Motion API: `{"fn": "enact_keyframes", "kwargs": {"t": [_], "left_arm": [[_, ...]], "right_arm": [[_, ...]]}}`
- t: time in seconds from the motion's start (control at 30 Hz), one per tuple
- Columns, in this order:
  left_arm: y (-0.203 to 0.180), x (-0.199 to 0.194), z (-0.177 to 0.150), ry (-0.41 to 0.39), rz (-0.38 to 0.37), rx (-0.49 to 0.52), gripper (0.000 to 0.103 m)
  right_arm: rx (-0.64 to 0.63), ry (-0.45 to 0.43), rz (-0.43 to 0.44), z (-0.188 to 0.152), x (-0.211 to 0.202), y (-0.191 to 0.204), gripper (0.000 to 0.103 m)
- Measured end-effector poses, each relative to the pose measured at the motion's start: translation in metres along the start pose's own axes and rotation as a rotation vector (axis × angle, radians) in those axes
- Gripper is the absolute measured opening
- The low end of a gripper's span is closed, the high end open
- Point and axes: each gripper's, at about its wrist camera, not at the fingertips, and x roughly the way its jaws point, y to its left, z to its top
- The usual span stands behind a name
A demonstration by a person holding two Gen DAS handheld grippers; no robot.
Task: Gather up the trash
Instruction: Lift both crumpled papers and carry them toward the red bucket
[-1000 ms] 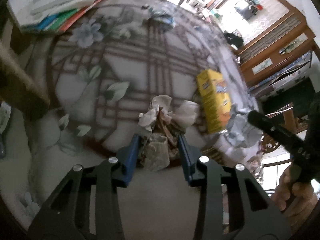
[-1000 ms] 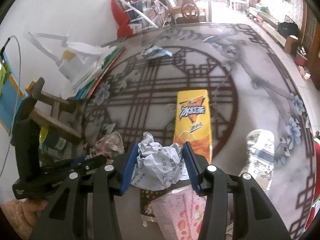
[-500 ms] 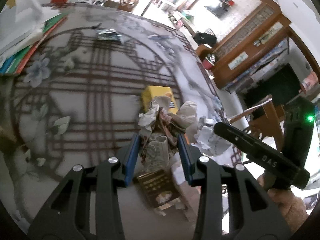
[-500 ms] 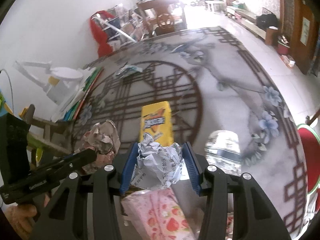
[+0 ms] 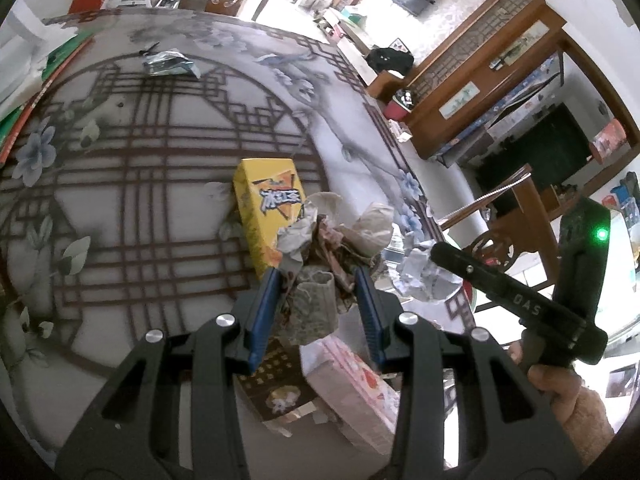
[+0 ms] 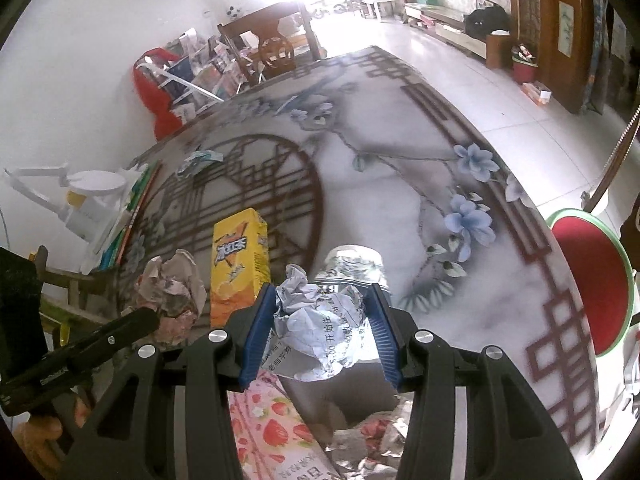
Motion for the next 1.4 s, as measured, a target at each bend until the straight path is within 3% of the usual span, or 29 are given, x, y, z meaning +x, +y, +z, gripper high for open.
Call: {"fn": "enact_keyframes", "kwargs": {"t": [0.77, 1.4], "left_arm": [[-0.013, 0.01, -0.005, 0.017, 0.002, 0.008, 0.037], [-0.057, 0.031, 0.001, 0.029, -0.009, 0.062, 0.037]], "right_arm": [[0.029, 0.01, -0.002, -0.008, -0.004, -0.021, 0.045], [0.078, -0.011, -0.008, -0.007, -0.02, -0.065, 0.045]]}}
